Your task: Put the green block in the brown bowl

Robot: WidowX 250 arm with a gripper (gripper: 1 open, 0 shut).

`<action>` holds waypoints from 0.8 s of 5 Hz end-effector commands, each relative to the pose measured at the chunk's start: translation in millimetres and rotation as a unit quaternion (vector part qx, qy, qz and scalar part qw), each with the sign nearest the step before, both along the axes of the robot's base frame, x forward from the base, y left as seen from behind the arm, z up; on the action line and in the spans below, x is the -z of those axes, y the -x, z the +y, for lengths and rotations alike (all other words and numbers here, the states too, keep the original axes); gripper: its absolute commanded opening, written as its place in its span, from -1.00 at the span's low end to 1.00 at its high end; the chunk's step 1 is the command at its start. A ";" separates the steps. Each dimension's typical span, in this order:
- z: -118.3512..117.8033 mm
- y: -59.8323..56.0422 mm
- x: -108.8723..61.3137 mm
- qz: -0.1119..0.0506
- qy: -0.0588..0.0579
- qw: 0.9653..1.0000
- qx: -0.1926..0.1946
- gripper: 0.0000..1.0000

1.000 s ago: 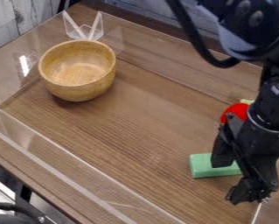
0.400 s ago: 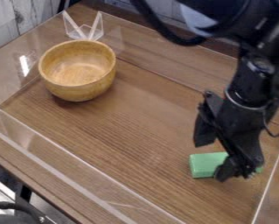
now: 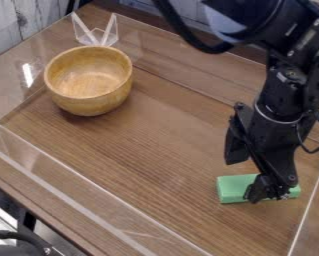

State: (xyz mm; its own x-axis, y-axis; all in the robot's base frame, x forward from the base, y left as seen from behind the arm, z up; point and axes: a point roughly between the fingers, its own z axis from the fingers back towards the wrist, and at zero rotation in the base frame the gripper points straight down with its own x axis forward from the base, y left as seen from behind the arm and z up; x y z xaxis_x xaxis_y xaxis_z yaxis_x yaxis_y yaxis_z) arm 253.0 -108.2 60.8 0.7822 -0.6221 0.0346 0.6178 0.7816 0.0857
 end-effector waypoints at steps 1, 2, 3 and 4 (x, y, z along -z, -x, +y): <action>2.5 -6.0 -4.3 -0.020 0.011 0.999 0.025 1.00; 3.7 -6.8 -0.8 -0.024 0.014 0.999 0.045 1.00; -6.7 -13.9 13.0 -0.026 0.015 0.998 0.056 1.00; -18.6 -21.0 15.9 -0.040 0.009 0.998 0.058 1.00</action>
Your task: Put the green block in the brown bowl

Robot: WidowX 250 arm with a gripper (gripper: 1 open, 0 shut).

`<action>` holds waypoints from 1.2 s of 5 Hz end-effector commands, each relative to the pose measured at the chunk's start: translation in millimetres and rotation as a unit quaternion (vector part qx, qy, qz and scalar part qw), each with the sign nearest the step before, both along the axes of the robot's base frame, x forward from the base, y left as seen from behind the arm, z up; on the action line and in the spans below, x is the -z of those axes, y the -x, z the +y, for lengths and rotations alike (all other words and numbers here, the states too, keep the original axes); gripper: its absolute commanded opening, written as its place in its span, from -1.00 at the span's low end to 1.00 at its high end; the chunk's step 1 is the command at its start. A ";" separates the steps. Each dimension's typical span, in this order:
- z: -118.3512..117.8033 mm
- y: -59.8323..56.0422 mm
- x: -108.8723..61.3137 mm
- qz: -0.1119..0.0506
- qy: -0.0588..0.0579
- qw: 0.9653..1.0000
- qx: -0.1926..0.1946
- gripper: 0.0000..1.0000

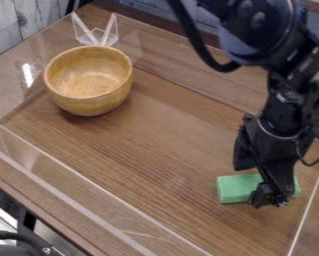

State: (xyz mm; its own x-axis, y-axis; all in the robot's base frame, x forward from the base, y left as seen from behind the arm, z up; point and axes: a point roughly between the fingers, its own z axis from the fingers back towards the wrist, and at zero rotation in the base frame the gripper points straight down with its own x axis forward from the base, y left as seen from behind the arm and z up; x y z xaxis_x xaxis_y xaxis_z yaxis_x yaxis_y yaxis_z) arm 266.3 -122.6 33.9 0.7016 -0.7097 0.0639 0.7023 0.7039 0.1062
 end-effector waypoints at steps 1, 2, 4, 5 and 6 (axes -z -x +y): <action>-0.8 -6.1 -16.7 -0.030 0.012 0.999 -0.011 1.00; 3.9 -5.0 -22.2 -0.036 0.015 0.999 -0.021 1.00; -1.6 -1.8 -31.9 -0.039 0.024 0.999 -0.027 1.00; -1.4 -1.5 -20.7 -0.043 0.032 0.998 -0.028 1.00; 0.8 -2.4 -16.7 -0.051 0.038 0.996 -0.065 1.00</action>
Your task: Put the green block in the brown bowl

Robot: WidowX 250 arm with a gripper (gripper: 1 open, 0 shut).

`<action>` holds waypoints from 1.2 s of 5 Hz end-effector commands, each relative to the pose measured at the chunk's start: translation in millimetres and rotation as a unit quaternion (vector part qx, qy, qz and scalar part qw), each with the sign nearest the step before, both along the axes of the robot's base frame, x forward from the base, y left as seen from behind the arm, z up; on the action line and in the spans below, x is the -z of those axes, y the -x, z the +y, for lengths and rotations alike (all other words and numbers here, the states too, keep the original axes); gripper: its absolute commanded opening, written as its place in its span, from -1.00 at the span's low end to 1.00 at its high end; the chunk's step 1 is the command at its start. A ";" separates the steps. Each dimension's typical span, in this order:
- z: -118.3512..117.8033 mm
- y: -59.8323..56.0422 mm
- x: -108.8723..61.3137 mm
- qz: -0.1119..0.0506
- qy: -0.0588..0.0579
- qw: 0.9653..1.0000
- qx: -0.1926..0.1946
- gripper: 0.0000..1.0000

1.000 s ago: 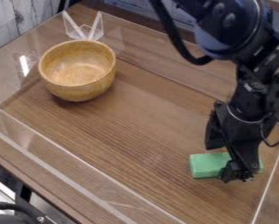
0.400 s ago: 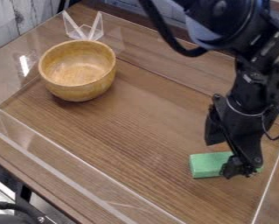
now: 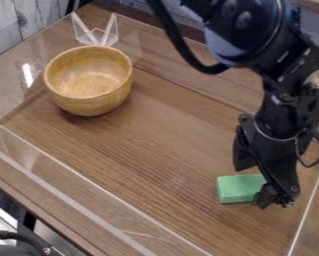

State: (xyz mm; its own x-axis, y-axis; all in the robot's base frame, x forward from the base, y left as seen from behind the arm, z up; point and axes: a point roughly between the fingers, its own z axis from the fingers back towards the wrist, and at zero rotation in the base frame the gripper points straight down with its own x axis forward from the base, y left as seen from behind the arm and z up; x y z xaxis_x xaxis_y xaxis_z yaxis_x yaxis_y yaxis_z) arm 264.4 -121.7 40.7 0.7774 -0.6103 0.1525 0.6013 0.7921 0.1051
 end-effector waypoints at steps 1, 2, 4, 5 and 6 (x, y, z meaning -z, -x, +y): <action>2.6 -5.6 -6.0 -0.021 0.015 0.999 -0.040 1.00; 8.3 -2.5 3.7 -0.020 0.024 1.000 0.000 1.00; 11.6 -3.8 13.9 -0.015 0.030 0.999 0.040 -1.00; 6.5 -3.3 0.9 -0.020 0.025 0.999 0.040 -1.00; 14.7 5.0 -12.7 -0.027 0.022 0.999 0.041 -1.00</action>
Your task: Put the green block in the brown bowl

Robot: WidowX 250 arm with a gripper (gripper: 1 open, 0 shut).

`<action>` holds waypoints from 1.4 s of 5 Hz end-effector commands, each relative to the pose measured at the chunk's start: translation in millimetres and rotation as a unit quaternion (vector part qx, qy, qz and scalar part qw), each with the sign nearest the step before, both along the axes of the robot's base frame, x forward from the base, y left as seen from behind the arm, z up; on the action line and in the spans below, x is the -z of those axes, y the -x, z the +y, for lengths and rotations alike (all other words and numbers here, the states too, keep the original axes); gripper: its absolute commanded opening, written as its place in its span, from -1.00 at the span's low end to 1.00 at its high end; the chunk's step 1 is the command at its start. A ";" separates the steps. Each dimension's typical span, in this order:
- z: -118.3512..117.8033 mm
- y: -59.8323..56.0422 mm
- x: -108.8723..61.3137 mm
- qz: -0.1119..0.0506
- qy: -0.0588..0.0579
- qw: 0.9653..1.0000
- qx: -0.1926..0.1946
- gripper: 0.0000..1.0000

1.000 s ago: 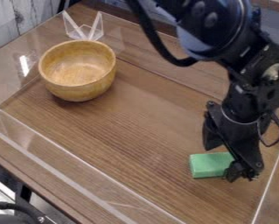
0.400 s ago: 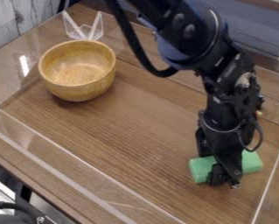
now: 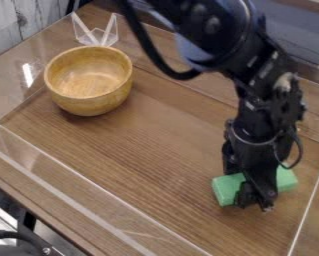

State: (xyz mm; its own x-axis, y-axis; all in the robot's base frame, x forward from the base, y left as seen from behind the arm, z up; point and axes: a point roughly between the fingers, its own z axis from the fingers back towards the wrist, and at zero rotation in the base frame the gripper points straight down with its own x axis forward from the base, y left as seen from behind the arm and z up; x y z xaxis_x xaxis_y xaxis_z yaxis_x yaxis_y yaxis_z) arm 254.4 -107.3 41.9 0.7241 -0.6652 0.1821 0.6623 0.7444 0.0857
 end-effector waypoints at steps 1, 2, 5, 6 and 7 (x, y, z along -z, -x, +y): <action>8.2 0.4 -20.0 -0.032 0.014 0.999 -0.003 -1.00; 12.0 6.1 -23.4 -0.036 0.018 0.999 -0.002 -1.00; -16.6 -4.2 -16.5 -0.043 0.041 0.997 -0.045 -1.00; -0.9 -7.3 -13.5 -0.043 0.046 0.995 -0.071 -1.00; 0.5 -21.8 -16.3 -0.043 0.050 0.996 -0.056 -1.00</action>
